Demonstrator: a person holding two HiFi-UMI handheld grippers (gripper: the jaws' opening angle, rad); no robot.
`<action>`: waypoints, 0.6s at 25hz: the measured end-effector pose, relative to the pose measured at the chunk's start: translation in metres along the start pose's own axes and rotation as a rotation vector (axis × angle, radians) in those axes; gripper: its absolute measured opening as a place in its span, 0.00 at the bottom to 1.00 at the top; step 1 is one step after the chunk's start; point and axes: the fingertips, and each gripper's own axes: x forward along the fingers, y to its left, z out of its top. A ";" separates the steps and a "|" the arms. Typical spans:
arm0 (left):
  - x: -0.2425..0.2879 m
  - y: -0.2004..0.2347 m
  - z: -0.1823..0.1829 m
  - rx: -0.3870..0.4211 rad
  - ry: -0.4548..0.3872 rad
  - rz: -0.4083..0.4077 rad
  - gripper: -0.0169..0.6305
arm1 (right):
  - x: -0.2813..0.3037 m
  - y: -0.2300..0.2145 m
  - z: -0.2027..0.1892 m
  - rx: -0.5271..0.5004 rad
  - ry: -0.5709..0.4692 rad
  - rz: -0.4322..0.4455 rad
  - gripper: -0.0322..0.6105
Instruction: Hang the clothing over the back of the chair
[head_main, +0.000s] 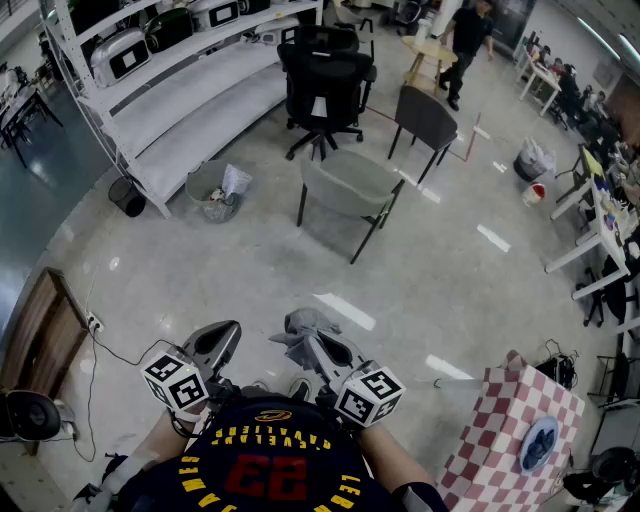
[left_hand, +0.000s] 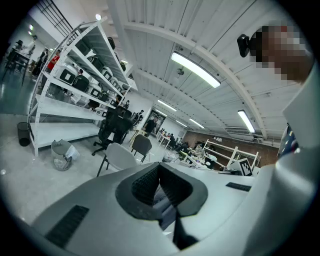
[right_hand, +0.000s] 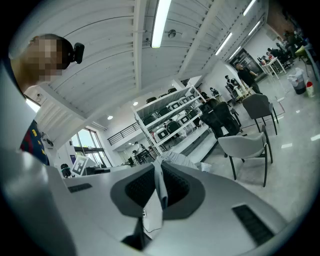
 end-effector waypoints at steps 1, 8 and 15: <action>-0.001 -0.002 -0.001 0.001 0.001 0.001 0.03 | -0.003 0.001 0.001 -0.002 -0.002 0.000 0.10; -0.002 -0.018 0.000 0.010 -0.011 -0.007 0.03 | -0.020 0.004 0.002 -0.005 -0.012 -0.001 0.09; -0.006 -0.020 -0.012 -0.010 0.005 0.012 0.03 | -0.028 0.002 -0.002 0.011 -0.019 0.000 0.09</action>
